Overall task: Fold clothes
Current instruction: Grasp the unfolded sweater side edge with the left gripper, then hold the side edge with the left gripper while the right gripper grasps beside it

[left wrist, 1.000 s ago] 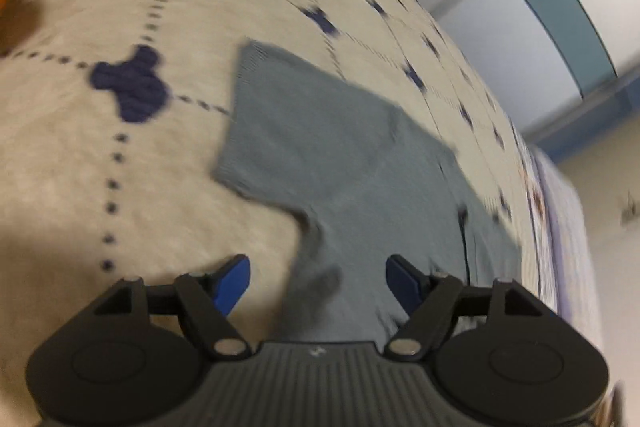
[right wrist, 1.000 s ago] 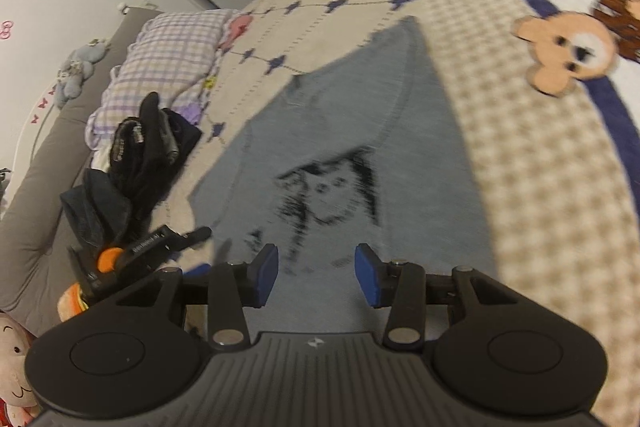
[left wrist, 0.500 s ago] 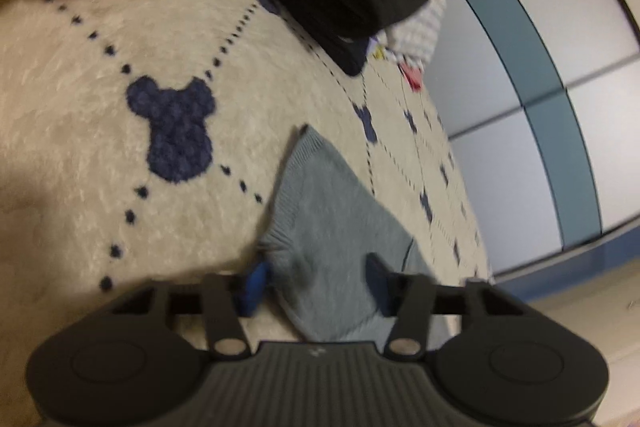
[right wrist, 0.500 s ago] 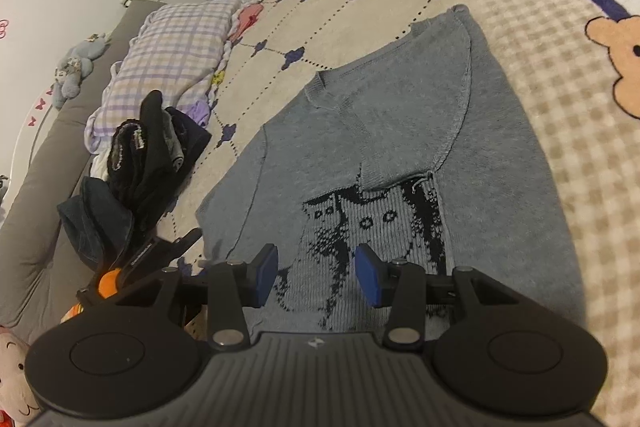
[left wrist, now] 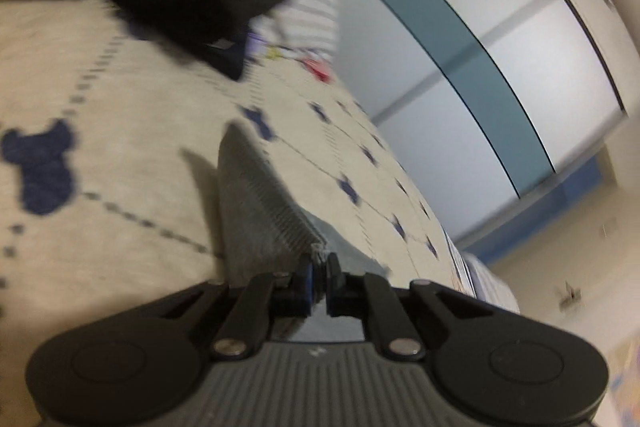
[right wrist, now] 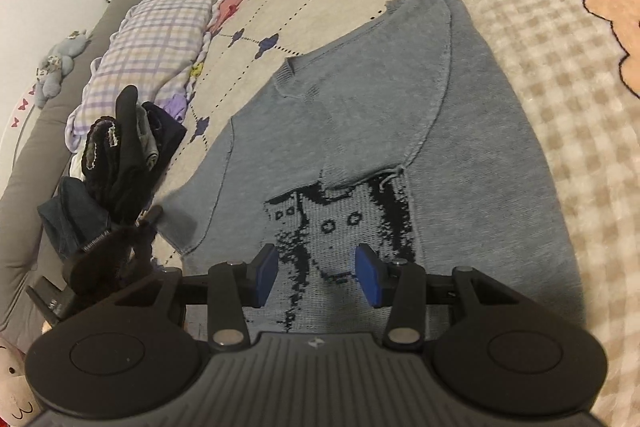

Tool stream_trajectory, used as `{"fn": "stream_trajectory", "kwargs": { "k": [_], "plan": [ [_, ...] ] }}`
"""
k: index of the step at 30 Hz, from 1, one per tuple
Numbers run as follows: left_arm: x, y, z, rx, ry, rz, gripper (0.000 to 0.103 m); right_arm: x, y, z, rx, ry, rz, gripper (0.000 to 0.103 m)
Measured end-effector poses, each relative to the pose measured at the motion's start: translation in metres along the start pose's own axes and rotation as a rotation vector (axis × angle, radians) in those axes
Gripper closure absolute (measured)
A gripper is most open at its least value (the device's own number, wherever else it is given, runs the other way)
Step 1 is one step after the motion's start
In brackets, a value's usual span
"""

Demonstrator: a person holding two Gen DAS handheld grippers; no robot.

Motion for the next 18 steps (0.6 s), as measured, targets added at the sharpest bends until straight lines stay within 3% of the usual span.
{"fn": "stream_trajectory", "kwargs": {
  "k": [5, 9, 14, 18],
  "plan": [
    [-0.033, 0.029, 0.023, -0.072, -0.173, 0.148, 0.097, -0.003, 0.003, 0.001, -0.01, -0.006, -0.008, 0.057],
    [-0.062, 0.029, 0.04, -0.045, -0.331, 0.197, 0.097, -0.003, 0.002, 0.007, 0.004, -0.018, -0.009, 0.057],
    [-0.063, 0.036, 0.035, -0.052, -0.337, 0.238, 0.097, 0.002, -0.004, 0.019, 0.031, -0.044, 0.023, 0.057],
    [-0.061, 0.033, 0.027, -0.064, -0.34, 0.206, 0.097, 0.02, -0.014, 0.038, 0.071, -0.042, 0.074, 0.057]
  ]
}}
Point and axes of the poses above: each gripper's, at about its wrist camera, not at the fingertips, and z roughly the way its jaws point, y to its right, x to its top, the point moved 6 cm from there along z, roughly the way its jaws point, and after that the axes turned 3 degrees about -x, right-handed, at the moved point
